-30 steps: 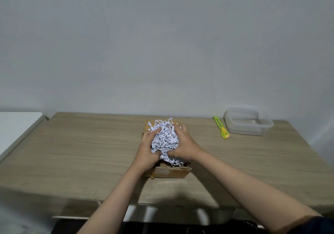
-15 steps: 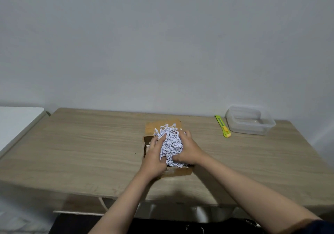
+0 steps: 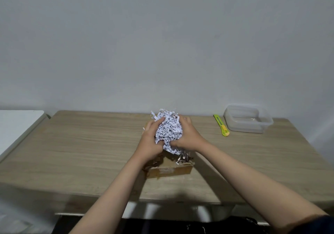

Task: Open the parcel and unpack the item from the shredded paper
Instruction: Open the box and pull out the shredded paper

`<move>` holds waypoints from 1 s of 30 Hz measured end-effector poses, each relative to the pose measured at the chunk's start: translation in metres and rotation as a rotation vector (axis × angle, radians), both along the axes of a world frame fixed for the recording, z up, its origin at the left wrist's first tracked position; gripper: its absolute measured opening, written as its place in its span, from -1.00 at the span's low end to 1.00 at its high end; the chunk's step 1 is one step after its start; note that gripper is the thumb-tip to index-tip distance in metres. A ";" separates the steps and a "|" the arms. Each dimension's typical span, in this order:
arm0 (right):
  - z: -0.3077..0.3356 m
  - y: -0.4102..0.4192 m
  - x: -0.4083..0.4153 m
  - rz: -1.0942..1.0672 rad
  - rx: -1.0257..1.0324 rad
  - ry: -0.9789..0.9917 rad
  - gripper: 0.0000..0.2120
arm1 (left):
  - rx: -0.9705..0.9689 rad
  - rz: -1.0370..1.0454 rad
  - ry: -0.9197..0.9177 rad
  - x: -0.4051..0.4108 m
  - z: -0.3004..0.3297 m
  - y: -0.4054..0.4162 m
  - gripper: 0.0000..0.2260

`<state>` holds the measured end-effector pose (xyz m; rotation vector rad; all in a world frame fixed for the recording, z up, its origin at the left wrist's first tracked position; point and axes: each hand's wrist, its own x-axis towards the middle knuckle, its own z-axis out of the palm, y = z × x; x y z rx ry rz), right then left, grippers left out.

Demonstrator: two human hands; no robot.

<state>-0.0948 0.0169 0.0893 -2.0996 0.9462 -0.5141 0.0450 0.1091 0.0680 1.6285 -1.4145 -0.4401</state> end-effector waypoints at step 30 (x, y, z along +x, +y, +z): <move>-0.031 -0.051 -0.208 -0.195 0.093 0.007 -0.11 | 0.142 -0.190 0.016 -0.195 -0.023 -0.076 -0.32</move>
